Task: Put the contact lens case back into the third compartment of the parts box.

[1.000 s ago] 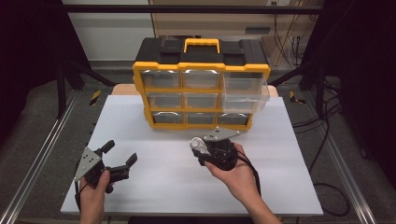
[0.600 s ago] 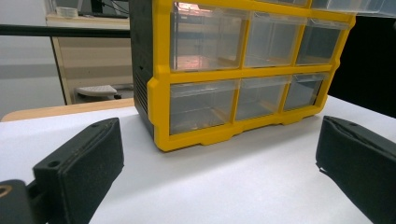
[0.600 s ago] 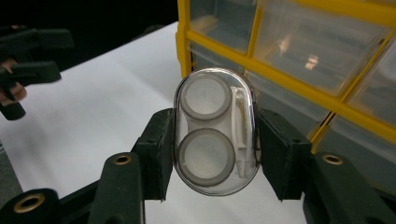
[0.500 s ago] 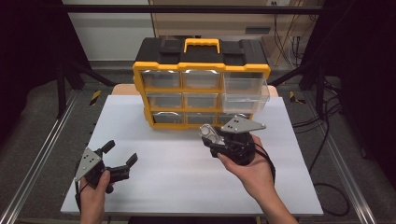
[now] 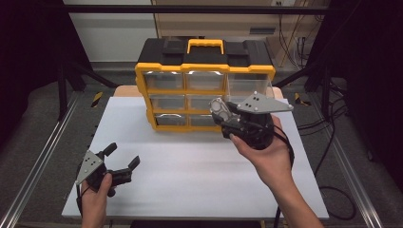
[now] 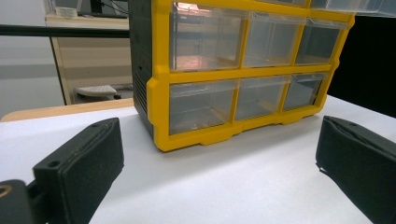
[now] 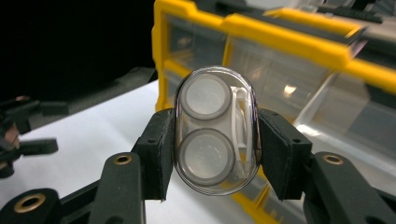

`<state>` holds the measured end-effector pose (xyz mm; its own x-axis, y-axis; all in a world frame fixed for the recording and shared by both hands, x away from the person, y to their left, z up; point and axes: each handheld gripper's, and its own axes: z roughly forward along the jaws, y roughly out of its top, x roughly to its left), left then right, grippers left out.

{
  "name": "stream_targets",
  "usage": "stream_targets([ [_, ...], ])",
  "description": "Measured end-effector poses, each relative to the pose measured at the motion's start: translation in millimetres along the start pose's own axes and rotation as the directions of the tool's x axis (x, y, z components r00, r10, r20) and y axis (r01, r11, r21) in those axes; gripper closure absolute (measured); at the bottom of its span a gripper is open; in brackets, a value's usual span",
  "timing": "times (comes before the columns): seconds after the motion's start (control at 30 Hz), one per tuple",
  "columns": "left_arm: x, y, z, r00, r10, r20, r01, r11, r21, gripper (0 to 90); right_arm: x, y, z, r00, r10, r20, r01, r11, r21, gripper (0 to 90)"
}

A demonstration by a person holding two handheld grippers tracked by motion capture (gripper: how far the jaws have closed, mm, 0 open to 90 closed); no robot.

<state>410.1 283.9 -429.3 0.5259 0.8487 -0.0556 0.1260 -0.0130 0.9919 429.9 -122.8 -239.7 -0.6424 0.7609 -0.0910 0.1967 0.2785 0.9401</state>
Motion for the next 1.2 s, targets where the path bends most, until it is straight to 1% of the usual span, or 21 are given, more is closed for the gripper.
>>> stream_targets([
  [0.2, -0.2, -0.1, 0.4, 1.0000, 0.000, 0.001, 0.000, 1.0000, 0.001, 0.8, -12.3, 14.4, -8.5, 0.9995, 0.015, 0.028, -0.013, 0.999, -0.048, 49.1],
  [0.33, -0.6, -0.2, 0.6, 1.0000, 0.001, 0.002, -0.001, 1.0000, 0.002, 0.8, -22.7, 20.4, -11.8, 0.9981, 0.024, 0.057, -0.020, 0.998, -0.066, 49.1],
  [0.4, -0.4, -0.3, 0.7, 1.0000, -0.001, 0.001, 0.001, 1.0000, 0.002, 0.8, -28.2, 22.7, -14.2, 0.9975, 0.038, 0.060, -0.034, 0.996, -0.078, 49.1],
  [0.5, -0.4, -0.3, 0.9, 1.0000, -0.001, 0.002, 0.001, 1.0000, 0.002, 0.8, -35.1, 25.2, -18.1, 0.9963, 0.046, 0.072, -0.039, 0.994, -0.097, 49.1],
  [0.63, -1.2, -0.4, 1.4, 1.0000, 0.001, 0.005, -0.001, 1.0000, 0.003, 0.8, -44.7, 27.2, -19.9, 0.9936, 0.057, 0.097, -0.047, 0.993, -0.111, 49.1],
  [0.87, -1.1, -0.4, 1.1, 1.0000, -0.002, 0.004, 0.002, 1.0000, 0.002, 0.7, -62.3, 27.7, -22.4, 0.9880, 0.098, 0.119, -0.084, 0.990, -0.117, 49.1],
  [1.0, -1.0, -0.5, 1.4, 1.0000, 0.003, 0.005, -0.003, 1.0000, 0.006, 0.8, -71.0, 26.2, -24.4, 0.9849, 0.120, 0.125, -0.104, 0.987, -0.126, 49.1],
  [1.13, -1.2, -0.5, 1.2, 1.0000, 0.000, 0.004, 0.000, 1.0000, 0.003, 0.8, -79.3, 24.1, -26.6, 0.9807, 0.150, 0.126, -0.132, 0.981, -0.139, 49.1],
  [1.2, -1.1, -0.5, 1.4, 1.0000, -0.001, 0.004, 0.001, 1.0000, 0.003, 0.8, -81.9, 23.3, -27.1, 0.9796, 0.154, 0.129, -0.136, 0.981, -0.138, 49.0],
])
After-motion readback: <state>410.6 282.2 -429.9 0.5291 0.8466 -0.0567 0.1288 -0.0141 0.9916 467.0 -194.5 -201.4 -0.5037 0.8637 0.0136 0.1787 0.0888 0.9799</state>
